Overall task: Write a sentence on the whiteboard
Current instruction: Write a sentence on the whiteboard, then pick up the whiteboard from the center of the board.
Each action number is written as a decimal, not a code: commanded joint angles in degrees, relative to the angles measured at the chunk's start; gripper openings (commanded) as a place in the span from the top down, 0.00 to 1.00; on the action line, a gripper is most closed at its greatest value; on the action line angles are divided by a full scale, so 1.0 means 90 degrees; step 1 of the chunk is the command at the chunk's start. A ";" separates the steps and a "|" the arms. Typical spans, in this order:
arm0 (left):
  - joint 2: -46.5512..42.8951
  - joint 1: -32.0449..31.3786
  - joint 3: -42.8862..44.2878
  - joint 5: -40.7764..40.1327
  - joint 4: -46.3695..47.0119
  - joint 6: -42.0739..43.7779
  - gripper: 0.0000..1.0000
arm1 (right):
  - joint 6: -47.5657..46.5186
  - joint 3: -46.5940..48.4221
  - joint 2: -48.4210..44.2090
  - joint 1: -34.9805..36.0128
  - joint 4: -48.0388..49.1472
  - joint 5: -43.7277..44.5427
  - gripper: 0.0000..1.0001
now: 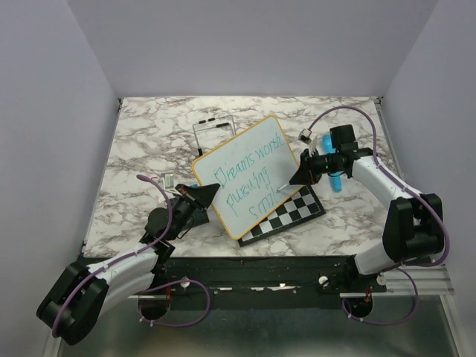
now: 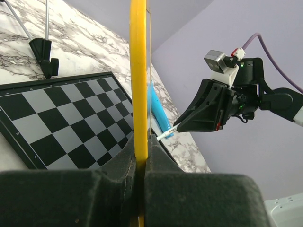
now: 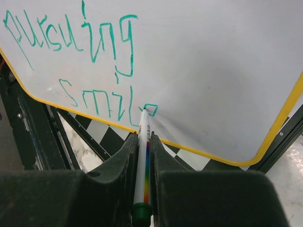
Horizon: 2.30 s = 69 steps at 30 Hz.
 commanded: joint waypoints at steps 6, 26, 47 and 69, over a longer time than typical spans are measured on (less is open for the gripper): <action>-0.0064 -0.0011 -0.0112 0.0042 0.0585 0.0107 1.00 | -0.0592 -0.0037 0.0170 0.0053 -0.0590 0.0144 0.99; -0.0210 -0.0021 -0.0141 0.0042 0.0458 0.0146 1.00 | -0.0436 0.0265 -0.0006 -0.0425 -0.0610 0.0155 1.00; -0.0269 -0.0011 0.0239 0.0482 0.0009 0.0526 1.00 | 0.0238 0.0139 -0.2135 -0.1060 -0.0141 -0.1905 0.99; 0.0531 0.0428 0.2787 0.1087 -0.0919 0.1377 1.00 | -0.0026 -0.0106 -0.3112 -0.1616 -0.0385 -0.2667 1.00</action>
